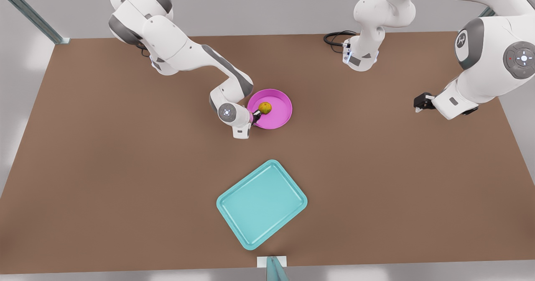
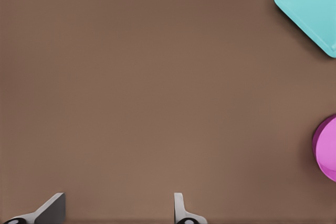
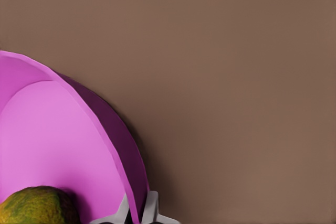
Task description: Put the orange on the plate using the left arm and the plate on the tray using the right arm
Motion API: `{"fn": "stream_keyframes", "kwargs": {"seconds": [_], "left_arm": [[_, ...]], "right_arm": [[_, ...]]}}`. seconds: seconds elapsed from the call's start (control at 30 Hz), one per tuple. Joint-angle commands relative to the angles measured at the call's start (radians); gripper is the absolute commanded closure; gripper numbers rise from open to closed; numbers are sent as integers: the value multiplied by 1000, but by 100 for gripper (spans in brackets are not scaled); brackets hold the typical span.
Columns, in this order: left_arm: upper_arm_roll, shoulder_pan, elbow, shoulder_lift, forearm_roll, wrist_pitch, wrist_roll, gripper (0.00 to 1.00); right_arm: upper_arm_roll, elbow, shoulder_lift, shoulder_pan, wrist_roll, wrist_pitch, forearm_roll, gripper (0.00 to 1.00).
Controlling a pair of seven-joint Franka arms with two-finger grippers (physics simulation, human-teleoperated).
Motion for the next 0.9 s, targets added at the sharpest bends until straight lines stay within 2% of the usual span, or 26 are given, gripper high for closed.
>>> {"fn": "stream_keyframes", "kwargs": {"seconds": [0.0,0.2,0.33,0.4,0.53,0.63,0.87], "left_arm": [[0,0,0,-1,0,-2,12,0],[-1,0,0,-1,0,-2,12,0],[-3,0,3,0,0,5,12,0],[-3,0,1,0,0,1,12,0],[-4,0,1,-4,0,-10,12,0],[-6,0,1,-4,0,-10,12,0],[-7,-1,1,-4,0,-10,12,0]], "right_arm": [[1,11,-6,-1,10,-21,-6,79],[-6,124,-17,-66,18,-16,28,79],[-78,230,25,-89,32,1,95,79],[-130,377,113,-89,40,2,129,79],[-135,655,287,-41,320,5,127,79],[-135,856,437,-18,369,22,127,79],[-160,865,459,-87,368,21,124,79]]}}
